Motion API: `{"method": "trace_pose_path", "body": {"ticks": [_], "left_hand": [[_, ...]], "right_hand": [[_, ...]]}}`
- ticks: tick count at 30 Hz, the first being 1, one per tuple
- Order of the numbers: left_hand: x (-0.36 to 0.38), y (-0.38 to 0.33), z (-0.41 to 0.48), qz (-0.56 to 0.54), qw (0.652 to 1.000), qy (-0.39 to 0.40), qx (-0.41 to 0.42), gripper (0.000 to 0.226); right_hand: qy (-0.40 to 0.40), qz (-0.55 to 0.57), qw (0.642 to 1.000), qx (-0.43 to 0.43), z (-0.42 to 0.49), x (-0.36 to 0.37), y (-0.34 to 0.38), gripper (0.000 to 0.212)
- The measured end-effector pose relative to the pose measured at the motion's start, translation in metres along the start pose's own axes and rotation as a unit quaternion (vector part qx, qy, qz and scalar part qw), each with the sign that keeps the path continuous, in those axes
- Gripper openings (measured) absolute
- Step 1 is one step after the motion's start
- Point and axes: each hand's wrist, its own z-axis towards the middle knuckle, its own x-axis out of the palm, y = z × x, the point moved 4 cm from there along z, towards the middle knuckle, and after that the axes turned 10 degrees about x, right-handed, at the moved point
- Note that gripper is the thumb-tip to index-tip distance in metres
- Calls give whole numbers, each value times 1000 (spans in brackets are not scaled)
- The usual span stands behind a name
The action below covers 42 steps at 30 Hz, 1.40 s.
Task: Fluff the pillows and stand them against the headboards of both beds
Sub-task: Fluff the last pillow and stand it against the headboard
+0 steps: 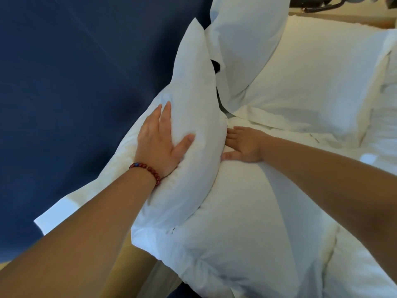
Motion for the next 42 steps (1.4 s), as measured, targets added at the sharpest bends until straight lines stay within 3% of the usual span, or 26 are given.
{"method": "trace_pose_path", "body": {"ticks": [5,8,14,17,20,25,30,32,35,37,40,42], "left_hand": [[0,3,-3,-4,1000,-3,11,95],[1,2,-3,6,1000,-1,12,95],[-4,-4,-6,22,999,29,4,92],[-18,2,-13,13,998,69,0,91],[-39,19,-42,32,996,80,-6,90],[-70,48,-113,94,995,26,-26,84],[-84,74,-156,17,998,28,-48,82],[-90,72,-179,10,1000,-21,1,72],[-83,46,-215,34,969,-114,216,43],[-66,32,-236,-2,944,-114,309,35],[-37,19,-259,-95,932,-62,345,34],[-13,19,-270,-180,941,-4,287,35]], "right_hand": [[-38,15,999,29,-47,10,8,94],[-65,13,997,29,-66,18,38,98],[-57,85,991,84,-55,5,83,88],[-124,70,990,19,-89,9,111,82],[-140,42,988,-46,-125,46,162,77],[-94,-7,995,33,-92,69,212,74],[-93,-22,991,97,-107,86,219,81],[-113,2,986,127,-132,97,233,78],[-132,63,968,203,-171,126,260,71],[-118,113,954,253,-188,152,278,71],[-99,189,928,307,-201,182,302,73],[-86,241,906,337,-206,195,314,72]]}}
